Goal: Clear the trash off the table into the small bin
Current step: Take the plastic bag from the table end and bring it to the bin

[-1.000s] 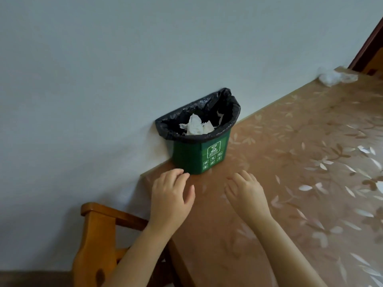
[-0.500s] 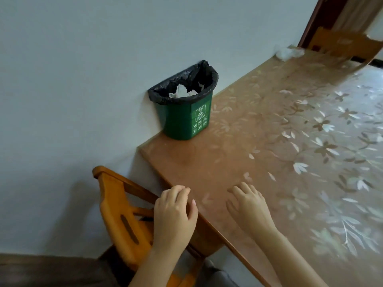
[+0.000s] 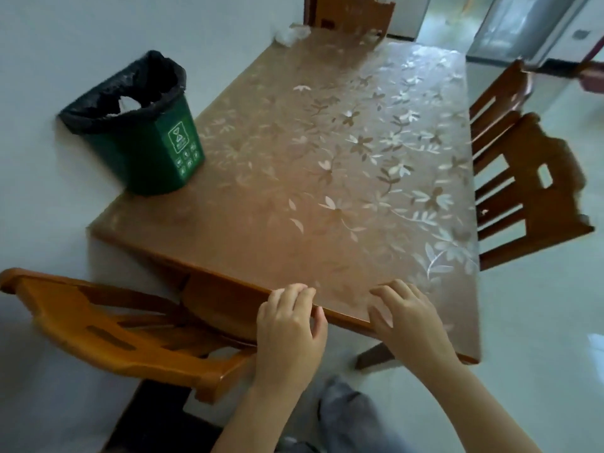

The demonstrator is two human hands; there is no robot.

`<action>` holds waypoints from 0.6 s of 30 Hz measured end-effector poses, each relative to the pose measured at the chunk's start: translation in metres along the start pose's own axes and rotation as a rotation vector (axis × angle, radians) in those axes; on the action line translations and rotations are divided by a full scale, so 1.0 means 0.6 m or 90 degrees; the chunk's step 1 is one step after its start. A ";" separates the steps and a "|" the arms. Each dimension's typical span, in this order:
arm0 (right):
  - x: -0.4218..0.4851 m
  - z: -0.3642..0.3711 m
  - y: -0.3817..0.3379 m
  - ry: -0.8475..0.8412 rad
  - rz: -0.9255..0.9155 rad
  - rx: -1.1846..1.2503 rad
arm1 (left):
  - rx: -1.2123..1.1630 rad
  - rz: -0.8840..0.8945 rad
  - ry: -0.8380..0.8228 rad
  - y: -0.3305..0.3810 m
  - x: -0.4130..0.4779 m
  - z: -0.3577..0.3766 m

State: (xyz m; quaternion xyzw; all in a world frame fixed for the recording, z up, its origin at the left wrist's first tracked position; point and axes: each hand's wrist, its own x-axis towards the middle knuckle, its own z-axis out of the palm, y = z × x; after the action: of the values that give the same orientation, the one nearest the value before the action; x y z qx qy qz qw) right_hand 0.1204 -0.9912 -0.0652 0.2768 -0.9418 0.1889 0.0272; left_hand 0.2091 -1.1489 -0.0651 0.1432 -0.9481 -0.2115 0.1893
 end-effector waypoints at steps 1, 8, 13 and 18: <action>-0.014 -0.014 0.019 0.018 0.025 0.003 | -0.006 0.022 -0.014 0.019 -0.003 0.007; -0.084 -0.079 0.158 0.116 0.105 -0.018 | -0.019 0.123 -0.083 0.145 -0.007 0.070; -0.142 -0.142 0.304 0.193 0.189 0.033 | -0.028 0.190 -0.094 0.300 0.001 0.154; -0.241 -0.231 0.511 0.224 0.286 -0.014 | -0.086 0.284 -0.123 0.522 0.007 0.255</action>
State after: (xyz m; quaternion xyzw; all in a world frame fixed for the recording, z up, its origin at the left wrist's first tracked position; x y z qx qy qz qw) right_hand 0.0722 -0.6281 -0.0635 0.0237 -0.9623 0.2253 0.1506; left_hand 0.0812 -0.8251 -0.0493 -0.1036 -0.9536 -0.2402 0.1488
